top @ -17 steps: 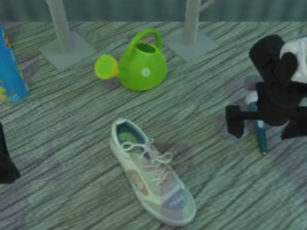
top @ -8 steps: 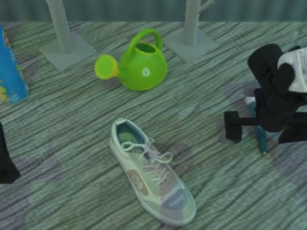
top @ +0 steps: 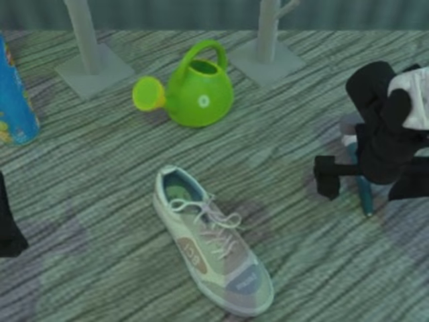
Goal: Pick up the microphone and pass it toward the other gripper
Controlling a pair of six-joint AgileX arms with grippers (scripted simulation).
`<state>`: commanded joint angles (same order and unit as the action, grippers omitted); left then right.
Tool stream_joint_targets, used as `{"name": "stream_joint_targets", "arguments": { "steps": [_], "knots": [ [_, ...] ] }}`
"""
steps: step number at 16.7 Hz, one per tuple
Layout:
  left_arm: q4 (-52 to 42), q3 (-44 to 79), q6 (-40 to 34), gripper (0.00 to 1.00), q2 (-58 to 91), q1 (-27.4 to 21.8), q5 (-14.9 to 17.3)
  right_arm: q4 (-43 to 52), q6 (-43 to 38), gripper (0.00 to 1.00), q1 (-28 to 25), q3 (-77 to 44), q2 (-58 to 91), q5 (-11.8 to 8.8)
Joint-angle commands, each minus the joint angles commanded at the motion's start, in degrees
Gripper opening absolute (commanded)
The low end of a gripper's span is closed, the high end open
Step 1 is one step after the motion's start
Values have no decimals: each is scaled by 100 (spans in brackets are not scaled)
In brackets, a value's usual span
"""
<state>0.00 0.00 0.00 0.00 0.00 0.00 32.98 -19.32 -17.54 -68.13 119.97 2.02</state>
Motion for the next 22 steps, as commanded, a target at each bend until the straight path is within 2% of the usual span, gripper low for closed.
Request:
{"name": "stream_joint_targets", "arguments": {
  "steps": [5,6,13,14,16,19,22],
  "knots": [
    [0,0,0,100,0,0,0,0,0,2,0,0,0,0],
    [0,0,0,100,0,0,0,0,0,0,0,0,0,0],
    [0,0,0,100,0,0,0,0,0,0,0,0,0,0],
    [0,0,0,100,0,0,0,156,59,0,-10,-143,-352,99],
    [0,0,0,100,0,0,0,88,78,0,-14,-129,-361,70],
    [0,0,0,100,0,0,0,-442,203,0,-27,-17,-448,-144],
    [0,0,0,100,0,0,0,-1463,415,0,-20,230,-648,-529]
  ]
}}
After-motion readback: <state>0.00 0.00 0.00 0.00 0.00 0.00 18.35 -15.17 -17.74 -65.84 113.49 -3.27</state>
